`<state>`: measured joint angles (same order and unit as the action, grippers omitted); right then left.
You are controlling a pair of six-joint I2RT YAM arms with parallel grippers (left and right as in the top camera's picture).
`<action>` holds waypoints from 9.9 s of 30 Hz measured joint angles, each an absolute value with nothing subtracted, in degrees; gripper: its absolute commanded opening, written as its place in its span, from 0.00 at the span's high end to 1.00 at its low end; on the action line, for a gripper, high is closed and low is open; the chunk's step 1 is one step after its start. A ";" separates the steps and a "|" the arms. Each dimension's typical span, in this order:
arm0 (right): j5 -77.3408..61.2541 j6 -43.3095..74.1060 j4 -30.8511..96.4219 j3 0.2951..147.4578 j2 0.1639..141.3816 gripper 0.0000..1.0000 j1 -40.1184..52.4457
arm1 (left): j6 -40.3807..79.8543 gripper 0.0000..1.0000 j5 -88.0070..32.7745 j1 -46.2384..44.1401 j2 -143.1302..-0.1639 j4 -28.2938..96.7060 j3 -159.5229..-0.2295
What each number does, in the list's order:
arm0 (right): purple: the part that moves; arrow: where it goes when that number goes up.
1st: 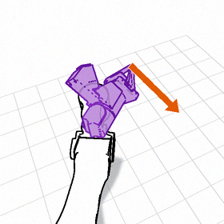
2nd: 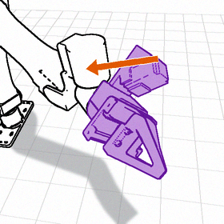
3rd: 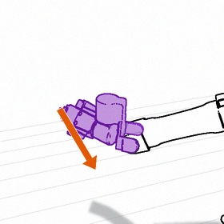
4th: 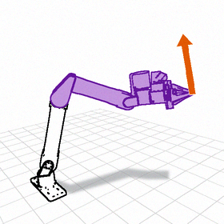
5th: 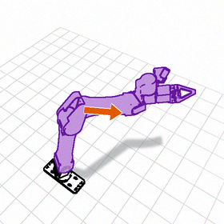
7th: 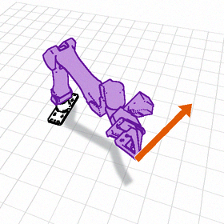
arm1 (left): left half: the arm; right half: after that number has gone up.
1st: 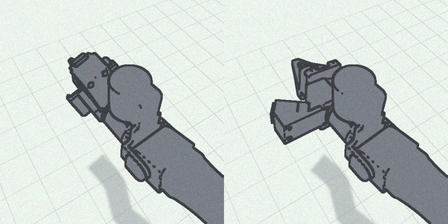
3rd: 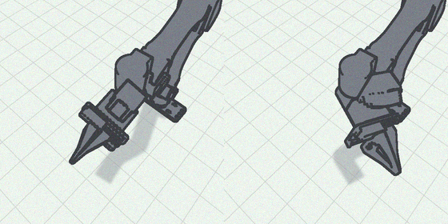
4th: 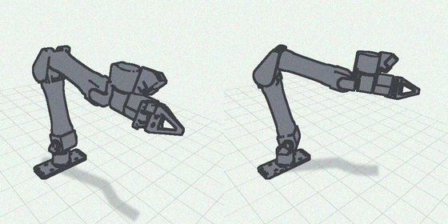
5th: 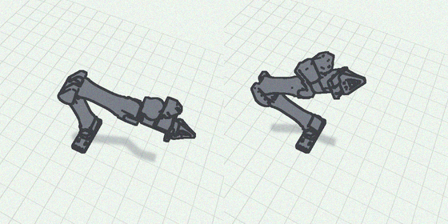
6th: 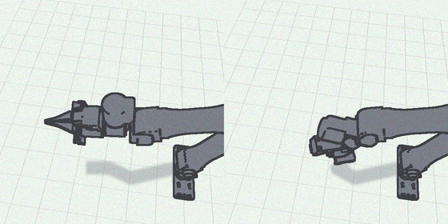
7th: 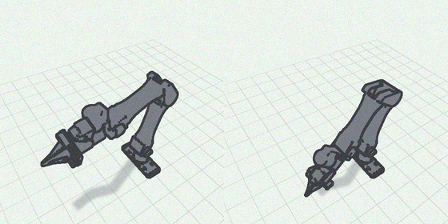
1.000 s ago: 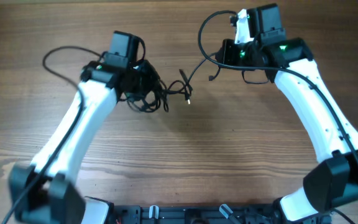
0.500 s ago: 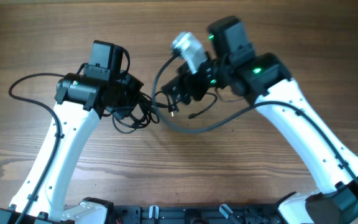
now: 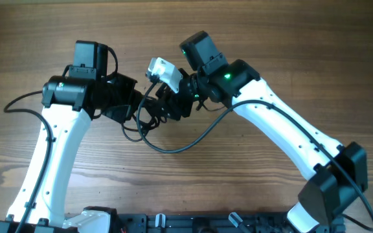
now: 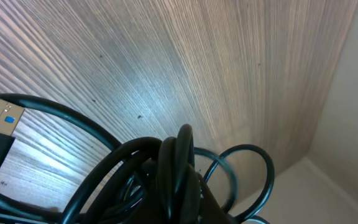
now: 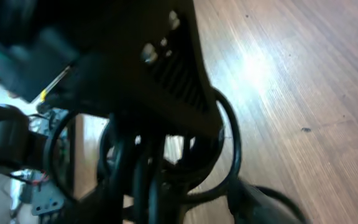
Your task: Untangle cables
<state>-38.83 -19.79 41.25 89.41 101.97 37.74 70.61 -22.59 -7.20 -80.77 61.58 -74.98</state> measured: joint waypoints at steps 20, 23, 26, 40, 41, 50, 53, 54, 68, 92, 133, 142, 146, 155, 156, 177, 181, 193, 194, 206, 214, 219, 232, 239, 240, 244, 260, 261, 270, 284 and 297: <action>-38.00 -1.78 35.97 88.40 102.39 0.96 36.27 | 56.82 0.94 -20.95 -5.56 -81.58 60.18 -76.53; -39.27 -5.56 36.40 88.31 102.54 0.96 35.88 | 50.52 0.94 -21.21 -5.56 -81.58 61.10 -76.64; -39.72 -11.14 36.64 88.31 102.54 0.96 35.35 | 43.66 0.93 -21.93 -5.61 -81.58 61.12 -76.79; -31.51 -6.96 37.21 88.31 103.39 0.96 23.59 | 36.60 0.36 -20.25 -5.43 -81.17 64.47 -75.48; -31.68 -4.56 37.21 88.31 103.39 0.96 24.03 | 39.03 0.36 -20.21 -5.43 -81.19 64.45 -75.48; -31.68 8.82 37.52 88.31 103.39 0.96 29.32 | 63.83 0.37 -17.28 -14.31 -85.27 50.74 -75.37; -30.79 9.93 38.65 88.31 103.42 0.96 29.43 | 69.63 0.36 -16.51 -16.40 -90.11 46.72 -75.35; -30.59 10.22 39.09 88.31 103.42 0.96 29.36 | 70.78 0.36 -16.49 -16.53 -90.76 46.19 -75.35; -29.89 8.34 44.91 88.31 103.61 0.96 30.37 | 73.19 0.39 -8.51 -17.52 -91.20 51.42 -75.33; -54.00 -14.37 47.51 88.33 103.63 0.96 18.59 | 24.27 0.41 -24.47 -6.87 -91.24 51.18 -75.33; -14.68 16.69 51.88 88.33 103.98 0.88 19.70 | 54.92 0.96 -12.29 -14.76 -92.27 37.23 -67.64; -18.04 5.89 66.28 100.66 104.36 0.01 16.08 | 75.26 0.96 -22.48 -15.27 -91.07 55.27 -67.22; -25.54 5.67 66.24 105.82 102.61 0.00 17.72 | 87.68 0.96 -26.48 -15.25 -91.07 51.64 -67.22; -29.17 6.39 58.85 98.52 102.52 0.07 29.82 | 108.92 0.96 -30.06 -9.63 -91.07 38.30 -67.16; -29.19 7.31 56.73 97.36 102.52 0.10 30.55 | 110.00 0.96 -30.57 -8.60 -91.07 38.30 -67.16; -26.46 25.56 15.40 76.20 103.74 0.96 38.59 | 112.90 0.96 -42.96 -2.13 -91.07 33.15 -67.13; -24.97 25.71 24.14 76.64 103.88 0.96 37.87 | 111.50 0.96 -40.38 -2.26 -91.07 34.98 -67.11; -27.92 7.38 67.79 95.24 102.19 0.94 27.29 | 103.63 0.96 -29.34 -5.48 -91.05 43.99 -67.07; -26.94 6.63 68.99 97.10 102.19 0.94 27.22 | 102.80 0.96 -28.21 -5.48 -90.94 45.30 -67.11; -25.63 1.17 68.27 99.31 102.19 0.13 26.35 | 79.24 0.96 -20.32 -2.13 -90.76 32.84 -67.00; -33.01 -5.72 60.69 99.48 102.19 0.37 26.35 | 60.31 0.96 -37.91 -2.13 -90.76 25.15 -67.00; -35.66 -16.62 60.29 99.48 102.19 0.52 26.70 | 62.17 0.96 -45.82 -2.13 -90.76 25.85 -66.98; -37.50 -37.63 56.29 98.45 102.24 0.72 32.86 | 66.32 0.96 -53.06 -2.13 -90.76 31.77 -66.98; -37.52 -39.97 55.11 98.24 104.92 0.75 32.80 | 64.79 0.96 -55.00 -2.13 -90.76 32.14 -66.98; -37.54 -40.45 54.76 98.04 104.92 0.75 32.80 | 63.83 0.96 -55.27 -2.13 -90.76 32.99 -67.00; -38.13 -40.86 54.74 97.95 104.92 0.75 32.82 | 57.74 0.95 -55.61 -2.02 -90.78 36.60 -67.02; -40.75 -40.16 56.10 97.95 105.58 0.44 31.35 | 26.37 0.96 -58.85 -1.96 -90.78 38.70 -67.02; -41.34 -40.16 56.27 97.95 105.58 0.50 31.35 | 26.22 0.96 -58.83 -1.96 -90.78 38.30 -67.02; -43.68 -39.20 56.49 97.95 107.37 0.56 31.73 | 36.05 0.96 -61.06 -1.96 -90.78 35.77 -67.02; -46.35 -38.70 57.76 97.97 109.32 0.81 33.74 | 43.44 0.96 -66.17 -1.96 -90.78 34.13 -67.02; -37.98 -20.10 56.05 99.15 109.82 0.96 31.83 | 46.41 0.96 -51.48 -2.02 -90.87 38.04 -67.40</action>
